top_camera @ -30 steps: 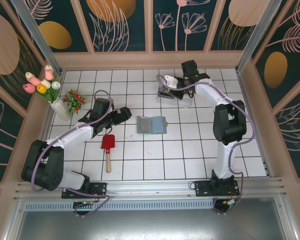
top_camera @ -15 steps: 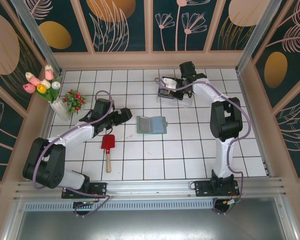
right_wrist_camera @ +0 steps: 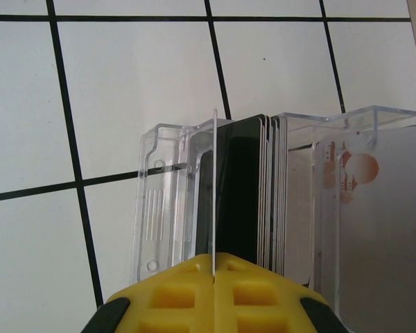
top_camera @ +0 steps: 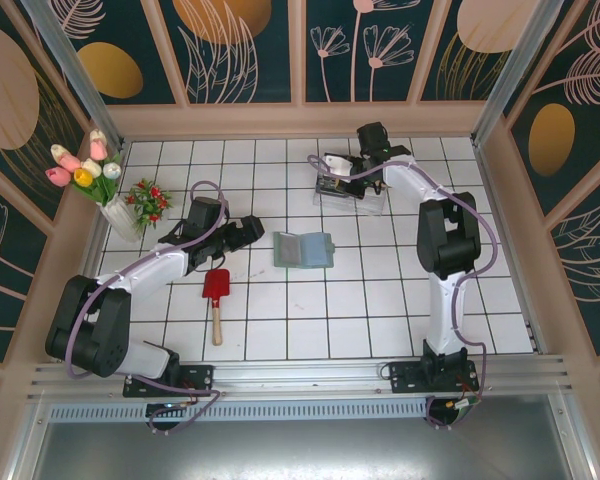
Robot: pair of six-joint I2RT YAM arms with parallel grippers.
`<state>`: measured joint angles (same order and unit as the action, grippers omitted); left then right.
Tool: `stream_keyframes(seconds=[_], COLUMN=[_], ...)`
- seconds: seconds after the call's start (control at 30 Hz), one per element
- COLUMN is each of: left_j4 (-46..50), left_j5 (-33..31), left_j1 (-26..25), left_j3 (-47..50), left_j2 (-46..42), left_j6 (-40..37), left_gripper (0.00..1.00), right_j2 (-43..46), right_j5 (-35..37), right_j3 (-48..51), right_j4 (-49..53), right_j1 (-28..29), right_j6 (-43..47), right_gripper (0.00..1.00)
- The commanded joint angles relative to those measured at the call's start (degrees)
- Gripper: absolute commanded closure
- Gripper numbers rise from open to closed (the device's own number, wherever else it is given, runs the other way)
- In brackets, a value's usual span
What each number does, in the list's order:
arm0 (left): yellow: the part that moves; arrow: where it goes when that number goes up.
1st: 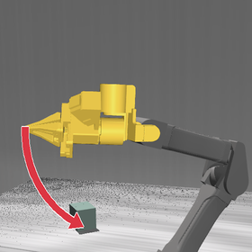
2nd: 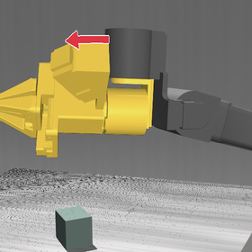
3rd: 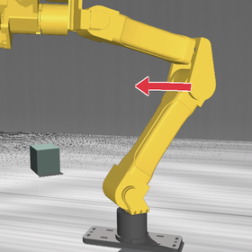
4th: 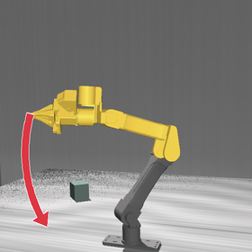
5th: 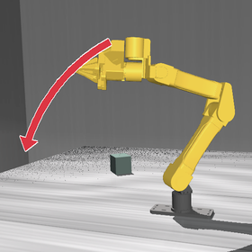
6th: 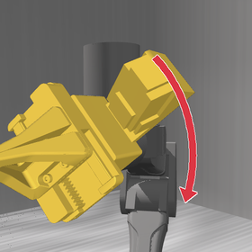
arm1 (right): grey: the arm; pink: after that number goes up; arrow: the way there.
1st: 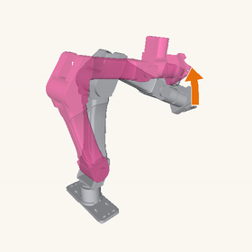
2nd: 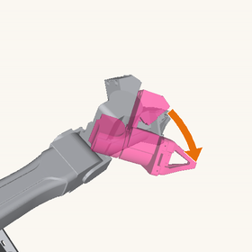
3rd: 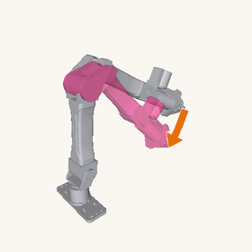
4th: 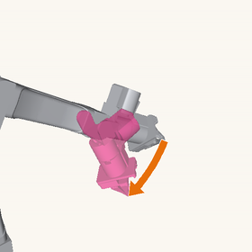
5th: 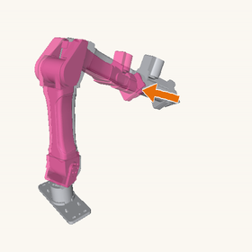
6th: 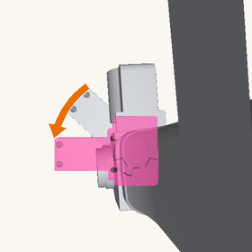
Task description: Take the credit cards out of the card holder
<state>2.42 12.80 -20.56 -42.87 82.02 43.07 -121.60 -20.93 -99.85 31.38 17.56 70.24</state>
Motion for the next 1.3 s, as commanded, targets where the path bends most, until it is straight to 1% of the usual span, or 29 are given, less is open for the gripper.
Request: stream_keyframes(seconds=[0.0,0.13,0.3,0.47,0.6,0.77,0.83,1.07,1.27], left_j4=[0.6,0.6,0.6,0.4,0.1,0.0,0.0,-0.1,-0.1], left_j5=[-0.4,-0.2,0.2,0.7,1.3,1.6,1.6,2.0,2.3], left_j1=[0.3,0.3,0.3,0.3,0.3,0.3,0.3,0.3,0.3], left_j3=[-0.9,-1.0,-0.9,-0.8,-0.8,-0.9,-0.9,-1.1,-1.1], left_j2=[-0.3,-0.2,-0.2,0.2,0.4,0.5,0.6,0.7,0.4], left_j6=[-0.2,0.0,0.0,0.1,0.1,0.1,0.1,0.0,0.0], left_gripper=[0.02,0.02,0.02,0.01,0.01,0.02,0.02,0.02,0.01], right_j2=[-1.9,-2.4,-3.6,-3.6,-3.5,-3.4,-3.4,-3.2,-0.4], right_j5=[0.0,-0.6,-1.6,-1.3,-0.7,0.2,0.5,0.6,-2.3], right_j3=[-2.6,-3.1,-6.1,-6.5,-6.5,-6.6,-6.6,-6.9,-5.9], right_j4=[1.6,1.8,4.9,5.5,5.2,4.6,4.1,2.8,1.1], right_j1=[-0.5,-0.6,-1.0,-1.1,-1.0,-0.7,-0.6,-0.2,-0.4], right_j6=[1.7,0.8,-0.6,-1.3,-2.1,-3.1,-3.5,-5.2,-8.2], right_gripper=[1.00,1.00,1.00,0.97,0.92,0.79,0.76,0.75,0.76])
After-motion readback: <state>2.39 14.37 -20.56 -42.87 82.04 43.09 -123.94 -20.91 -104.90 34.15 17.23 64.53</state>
